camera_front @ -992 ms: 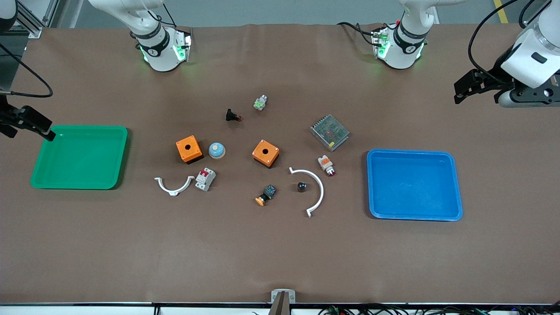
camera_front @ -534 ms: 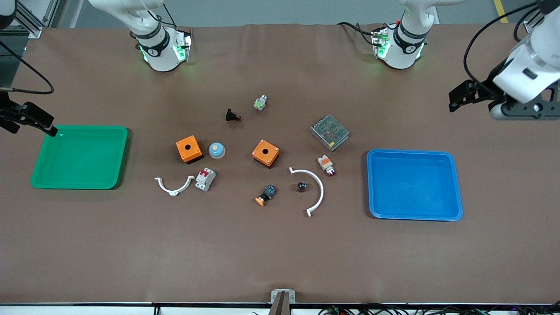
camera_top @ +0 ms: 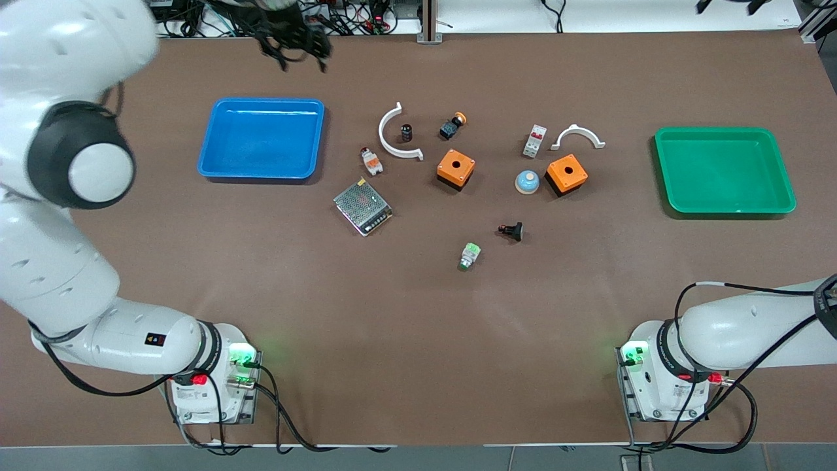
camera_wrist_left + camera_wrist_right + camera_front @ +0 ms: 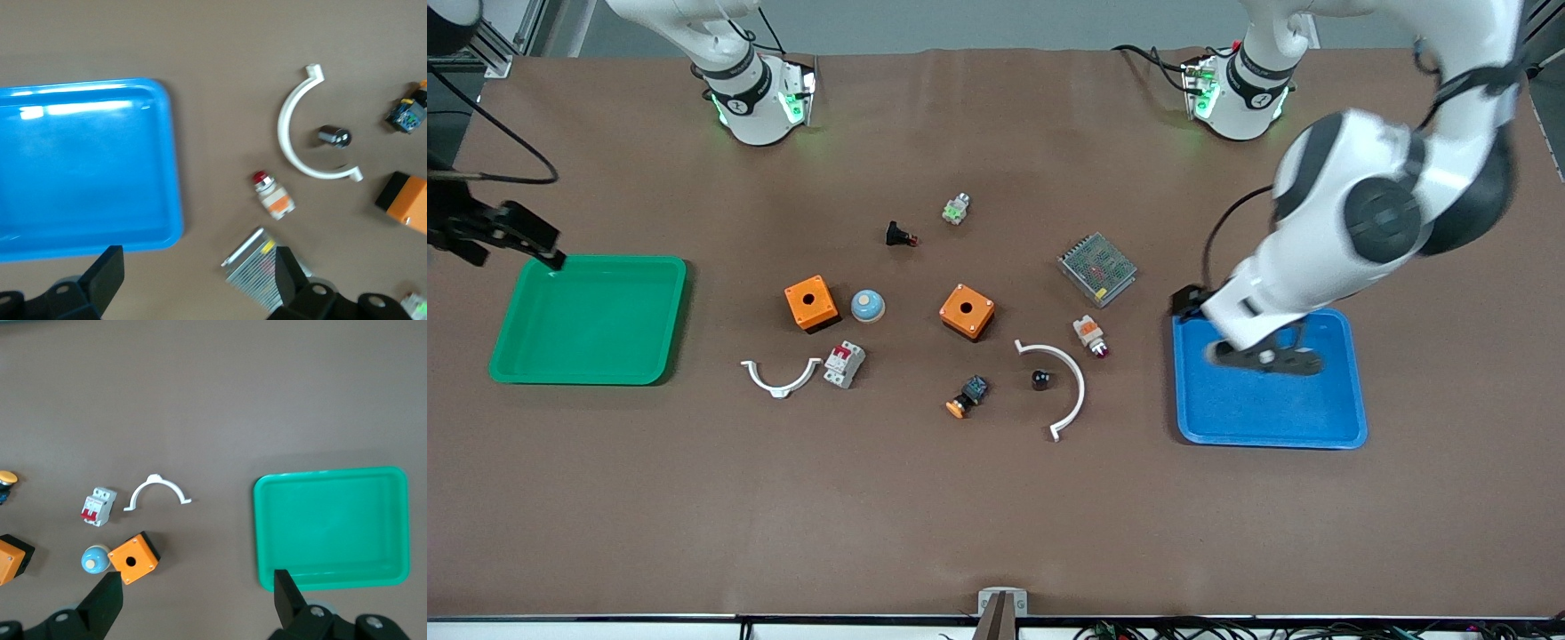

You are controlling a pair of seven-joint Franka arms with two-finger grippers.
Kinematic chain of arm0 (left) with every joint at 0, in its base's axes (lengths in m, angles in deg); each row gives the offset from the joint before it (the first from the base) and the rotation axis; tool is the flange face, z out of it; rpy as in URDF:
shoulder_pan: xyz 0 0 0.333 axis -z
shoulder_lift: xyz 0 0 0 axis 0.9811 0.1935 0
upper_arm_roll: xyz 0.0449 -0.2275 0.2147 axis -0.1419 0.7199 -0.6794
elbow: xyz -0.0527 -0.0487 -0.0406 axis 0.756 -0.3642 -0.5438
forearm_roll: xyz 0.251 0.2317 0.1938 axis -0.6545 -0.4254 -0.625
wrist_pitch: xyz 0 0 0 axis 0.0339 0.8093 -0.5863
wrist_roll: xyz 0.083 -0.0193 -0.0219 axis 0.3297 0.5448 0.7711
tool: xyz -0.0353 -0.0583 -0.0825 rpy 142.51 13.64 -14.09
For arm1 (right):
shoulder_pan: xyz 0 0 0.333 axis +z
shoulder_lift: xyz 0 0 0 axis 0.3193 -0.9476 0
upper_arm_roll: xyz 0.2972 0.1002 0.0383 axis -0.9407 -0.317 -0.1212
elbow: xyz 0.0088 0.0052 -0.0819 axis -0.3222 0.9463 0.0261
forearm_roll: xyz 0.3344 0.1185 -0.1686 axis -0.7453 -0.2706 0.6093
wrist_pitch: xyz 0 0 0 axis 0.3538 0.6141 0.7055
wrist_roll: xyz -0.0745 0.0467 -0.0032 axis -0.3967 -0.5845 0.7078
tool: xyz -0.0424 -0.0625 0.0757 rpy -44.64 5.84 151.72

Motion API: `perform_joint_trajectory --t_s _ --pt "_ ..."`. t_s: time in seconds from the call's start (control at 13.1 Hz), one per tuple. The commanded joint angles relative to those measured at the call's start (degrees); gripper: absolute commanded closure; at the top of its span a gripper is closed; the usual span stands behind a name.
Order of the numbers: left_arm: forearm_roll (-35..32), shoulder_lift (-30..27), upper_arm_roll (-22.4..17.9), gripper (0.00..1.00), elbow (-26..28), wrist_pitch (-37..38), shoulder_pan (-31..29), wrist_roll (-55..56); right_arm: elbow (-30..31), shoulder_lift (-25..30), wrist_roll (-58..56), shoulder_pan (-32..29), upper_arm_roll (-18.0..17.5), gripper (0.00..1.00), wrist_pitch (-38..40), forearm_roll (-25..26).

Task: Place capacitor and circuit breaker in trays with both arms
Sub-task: 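Lower the left gripper to the capacitor while the right gripper reaches the breaker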

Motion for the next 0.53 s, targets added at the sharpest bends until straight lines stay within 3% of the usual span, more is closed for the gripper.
perform_joint_trajectory --t_s 0.0,0.23,0.46 --pt "-3.2 8.7 -0.2 0.0 -3.0 -7.6 3.7 4.1 -0.4 -7.0 8.8 3.1 0.0 0.0 -2.3 -2.6" --pt "-3.7 16.6 -0.4 0.03 -5.8 -15.3 7.7 13.7 0.6 -13.5 25.7 8.1 0.0 0.0 -5.6 -3.5" --pt "-3.8 23.2 -2.7 0.14 -10.4 -20.4 14.1 25.1 7.2 -18.4 40.9 15.2 0.0 0.0 -19.0 -5.1"
